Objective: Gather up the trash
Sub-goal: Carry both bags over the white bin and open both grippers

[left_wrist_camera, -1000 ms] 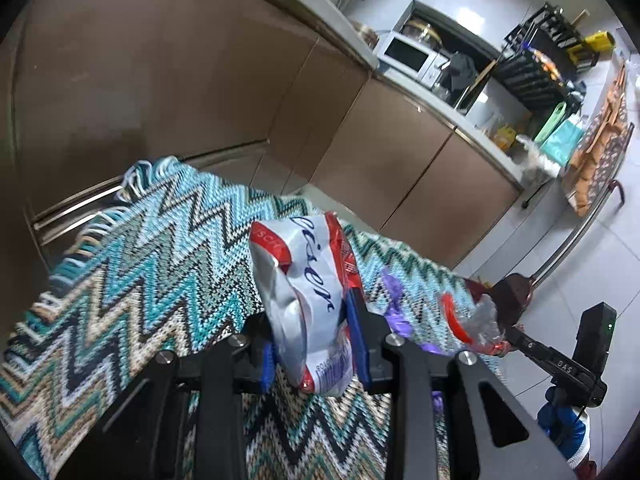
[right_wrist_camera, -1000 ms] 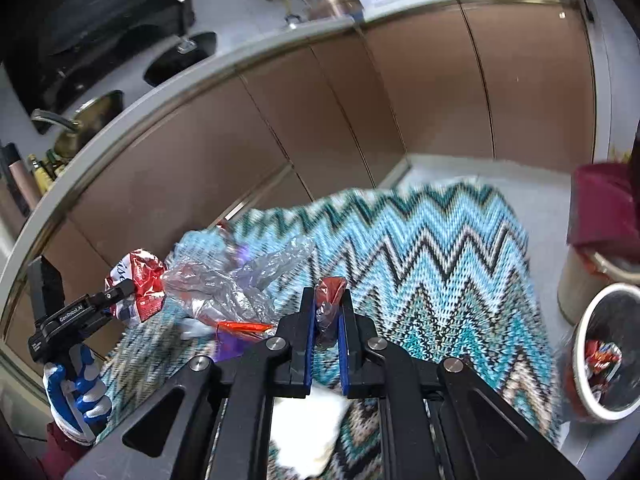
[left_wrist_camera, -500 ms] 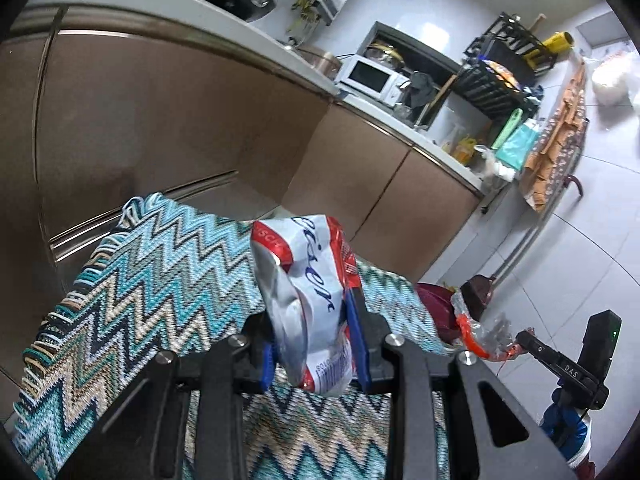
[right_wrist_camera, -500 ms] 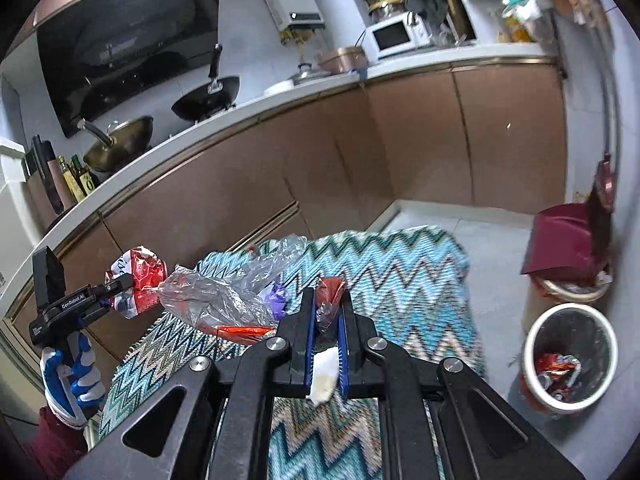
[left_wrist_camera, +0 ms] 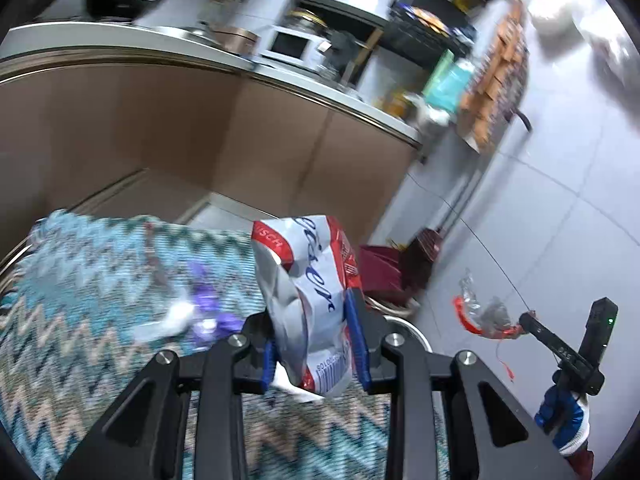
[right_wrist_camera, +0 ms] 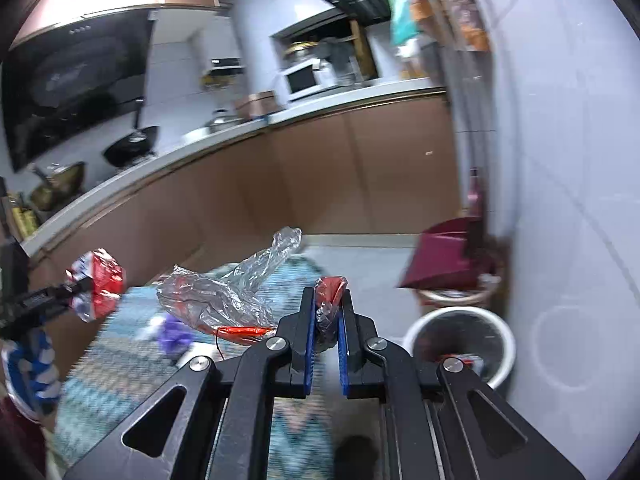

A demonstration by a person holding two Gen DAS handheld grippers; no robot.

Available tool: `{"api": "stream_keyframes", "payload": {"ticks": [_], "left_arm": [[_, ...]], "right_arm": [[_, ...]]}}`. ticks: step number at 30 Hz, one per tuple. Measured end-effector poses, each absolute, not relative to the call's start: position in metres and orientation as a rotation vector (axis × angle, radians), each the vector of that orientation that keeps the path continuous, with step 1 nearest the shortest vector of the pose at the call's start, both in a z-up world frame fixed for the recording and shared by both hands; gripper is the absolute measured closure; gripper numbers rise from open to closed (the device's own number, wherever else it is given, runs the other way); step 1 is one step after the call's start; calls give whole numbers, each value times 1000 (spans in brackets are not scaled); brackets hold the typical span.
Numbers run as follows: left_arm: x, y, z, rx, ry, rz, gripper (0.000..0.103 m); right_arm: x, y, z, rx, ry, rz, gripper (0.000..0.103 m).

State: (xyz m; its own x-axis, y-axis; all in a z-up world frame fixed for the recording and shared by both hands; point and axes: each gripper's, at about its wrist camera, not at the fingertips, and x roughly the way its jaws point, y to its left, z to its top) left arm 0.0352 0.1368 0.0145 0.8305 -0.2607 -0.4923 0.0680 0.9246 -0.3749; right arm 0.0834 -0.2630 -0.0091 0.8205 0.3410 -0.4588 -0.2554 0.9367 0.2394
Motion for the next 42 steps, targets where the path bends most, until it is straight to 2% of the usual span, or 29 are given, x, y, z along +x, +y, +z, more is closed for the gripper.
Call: {"api": "stream_keyframes", "payload": {"ticks": [9, 18, 25, 26, 28, 29, 31, 35, 42], "left_arm": [[142, -4, -14, -241, 698, -383, 74], [259, -147, -86, -144, 849, -511, 74], [320, -210, -148, -92, 955, -509, 73], [327, -217, -155, -89, 967, -507, 73], [333, -226, -166, -62, 971, -495, 73], [334, -228, -170, -52, 970, -498, 73], [338, -233, -179, -42, 978, -499, 64], [342, -227, -184, -67, 975, -494, 62], [317, -207, -151, -81, 902, -477, 62]], "right_arm": [[134, -314, -64, 92, 590, 86, 94], [218, -351, -133, 41, 699, -46, 93], [266, -376, -184, 73, 765, -95, 92], [273, -379, -192, 84, 777, -99, 89], [280, -383, -201, 103, 788, -98, 77], [282, -385, -206, 107, 791, -103, 62], [286, -384, -212, 108, 791, -106, 51], [286, -380, -216, 103, 795, -103, 48], [268, -367, -199, 104, 767, -88, 38]]}}
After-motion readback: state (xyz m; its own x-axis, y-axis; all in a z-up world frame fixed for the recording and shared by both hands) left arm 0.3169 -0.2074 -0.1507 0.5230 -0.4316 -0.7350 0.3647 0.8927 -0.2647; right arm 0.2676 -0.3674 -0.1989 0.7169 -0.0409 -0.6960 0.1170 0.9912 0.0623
